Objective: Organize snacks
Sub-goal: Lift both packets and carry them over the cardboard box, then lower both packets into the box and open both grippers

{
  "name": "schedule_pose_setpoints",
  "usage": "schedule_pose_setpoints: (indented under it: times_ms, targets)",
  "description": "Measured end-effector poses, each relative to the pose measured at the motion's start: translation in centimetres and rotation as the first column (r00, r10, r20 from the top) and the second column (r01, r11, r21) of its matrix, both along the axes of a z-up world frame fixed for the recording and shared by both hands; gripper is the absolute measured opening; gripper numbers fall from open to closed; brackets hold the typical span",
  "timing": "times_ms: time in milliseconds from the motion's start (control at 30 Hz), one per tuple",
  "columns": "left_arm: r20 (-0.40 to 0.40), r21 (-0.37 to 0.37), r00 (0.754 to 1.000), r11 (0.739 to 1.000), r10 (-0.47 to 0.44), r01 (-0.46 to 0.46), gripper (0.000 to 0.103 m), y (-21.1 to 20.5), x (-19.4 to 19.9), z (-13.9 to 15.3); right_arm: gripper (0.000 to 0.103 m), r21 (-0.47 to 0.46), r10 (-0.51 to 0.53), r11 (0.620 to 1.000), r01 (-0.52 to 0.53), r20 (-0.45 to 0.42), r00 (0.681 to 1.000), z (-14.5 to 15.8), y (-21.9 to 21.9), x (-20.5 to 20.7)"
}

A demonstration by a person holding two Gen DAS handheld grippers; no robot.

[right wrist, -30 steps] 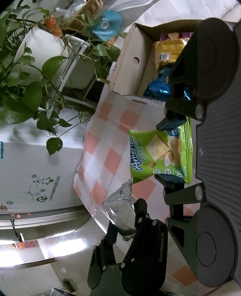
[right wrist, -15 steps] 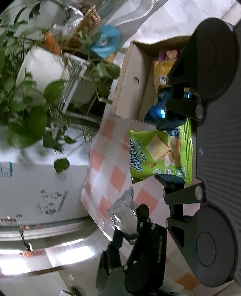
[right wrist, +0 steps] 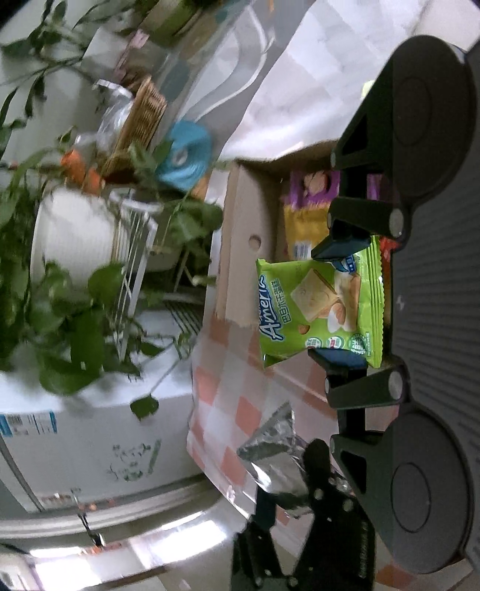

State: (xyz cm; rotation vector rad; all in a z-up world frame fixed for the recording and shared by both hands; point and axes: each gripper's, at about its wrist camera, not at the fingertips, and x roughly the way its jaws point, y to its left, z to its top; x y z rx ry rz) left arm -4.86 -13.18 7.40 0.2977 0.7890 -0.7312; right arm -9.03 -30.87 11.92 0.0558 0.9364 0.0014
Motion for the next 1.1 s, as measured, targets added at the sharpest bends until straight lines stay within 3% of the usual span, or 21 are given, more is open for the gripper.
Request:
schedule_pose_setpoints:
  times_ms: [200, 433, 1000, 1067, 1100]
  targets:
    - [-0.02, -0.039, 1.0, 0.999, -0.007, 0.006, 0.058, -2.2, -1.3, 0.1, 0.056, 0.065, -0.101, 0.993, 0.1, 0.011, 0.995, 0.3, -3.1, -1.1]
    - [-0.04, -0.076, 0.999, 0.997, -0.017, 0.014, 0.058, -5.4, -2.1, 0.3, 0.056, 0.078, -0.186, 0.98, 0.185, 0.009, 0.983, 0.2, -5.2, -1.9]
    - [-0.076, -0.039, 0.997, 0.999, 0.022, -0.025, 0.059, -11.0, -1.2, -1.9, 0.058, 0.127, -0.307, 0.943, 0.308, -0.034, 0.951, -0.7, -7.4, -2.0]
    - [-0.079, -0.039, 0.996, 0.999, 0.031, -0.035, 0.063, -11.2, -1.1, -1.9, 0.06, 0.129, -0.323, 0.937, 0.325, -0.037, 0.946, -0.8, -7.6, -1.9]
    - [-0.079, -0.038, 0.996, 0.999, 0.031, -0.034, 0.071, -11.3, -1.1, -1.8, 0.062, 0.133, -0.327, 0.935, 0.329, -0.036, 0.944, -0.8, -7.7, -1.9]
